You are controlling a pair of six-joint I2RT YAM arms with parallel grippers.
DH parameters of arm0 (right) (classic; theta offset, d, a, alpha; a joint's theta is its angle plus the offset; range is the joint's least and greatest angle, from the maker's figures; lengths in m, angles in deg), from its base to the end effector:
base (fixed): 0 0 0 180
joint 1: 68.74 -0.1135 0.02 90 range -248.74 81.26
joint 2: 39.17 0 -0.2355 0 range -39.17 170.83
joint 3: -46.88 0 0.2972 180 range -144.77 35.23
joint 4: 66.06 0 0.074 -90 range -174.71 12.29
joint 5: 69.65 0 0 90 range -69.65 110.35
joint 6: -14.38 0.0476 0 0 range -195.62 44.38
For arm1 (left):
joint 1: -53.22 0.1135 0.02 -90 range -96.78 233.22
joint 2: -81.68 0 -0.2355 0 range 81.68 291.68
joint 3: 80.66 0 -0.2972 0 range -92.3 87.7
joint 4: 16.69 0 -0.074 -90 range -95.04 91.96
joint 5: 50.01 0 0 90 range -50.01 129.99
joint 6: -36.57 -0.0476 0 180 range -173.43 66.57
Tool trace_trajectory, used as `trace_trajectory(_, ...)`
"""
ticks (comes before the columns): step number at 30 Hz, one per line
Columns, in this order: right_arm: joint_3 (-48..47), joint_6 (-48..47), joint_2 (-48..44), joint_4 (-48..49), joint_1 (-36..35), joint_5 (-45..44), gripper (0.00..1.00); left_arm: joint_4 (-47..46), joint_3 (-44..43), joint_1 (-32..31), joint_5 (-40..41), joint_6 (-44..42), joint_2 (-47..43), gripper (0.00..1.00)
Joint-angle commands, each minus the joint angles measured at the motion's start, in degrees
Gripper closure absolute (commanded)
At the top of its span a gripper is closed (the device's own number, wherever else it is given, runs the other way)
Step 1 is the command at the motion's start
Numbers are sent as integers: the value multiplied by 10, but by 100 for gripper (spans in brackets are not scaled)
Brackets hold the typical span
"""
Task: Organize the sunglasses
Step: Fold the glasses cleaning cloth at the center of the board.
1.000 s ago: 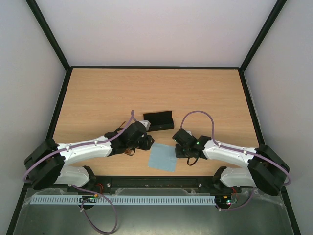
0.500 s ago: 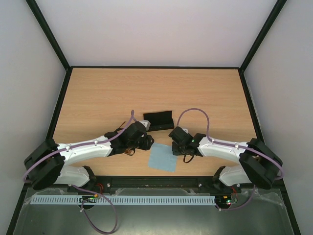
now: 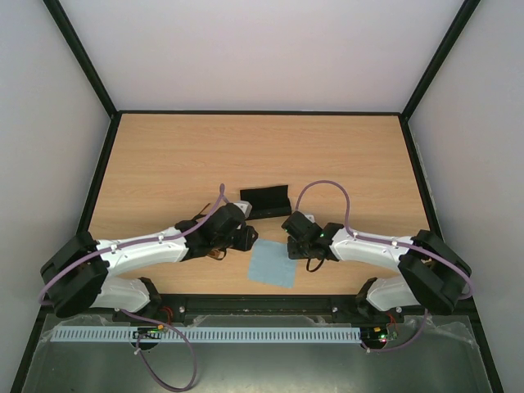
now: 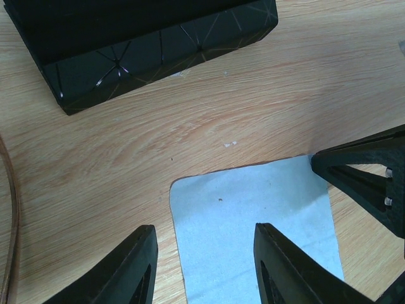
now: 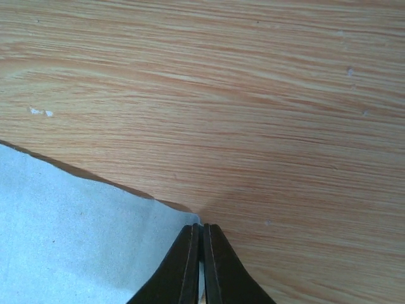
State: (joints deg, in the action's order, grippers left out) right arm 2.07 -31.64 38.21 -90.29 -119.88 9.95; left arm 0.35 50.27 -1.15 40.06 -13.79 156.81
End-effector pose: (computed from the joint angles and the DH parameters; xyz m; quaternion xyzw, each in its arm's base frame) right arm 0.1856 0.2167 0.0822 -0.0338 0.9541 0.1514 0.2561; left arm 0.1837 -0.2563 0.1275 0.1174 0.9099 -0.2907 0.2718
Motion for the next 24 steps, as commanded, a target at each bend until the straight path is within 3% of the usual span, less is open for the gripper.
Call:
trace_trajectory(1, 7, 0, 4, -24, -4, -18, 96, -10, 3, -3, 0, 0, 11, 55)
trace_trajectory(24, -73, -137, 78, 15, 45, -24, 99, -16, 2, -2, 17, -1, 64, 62)
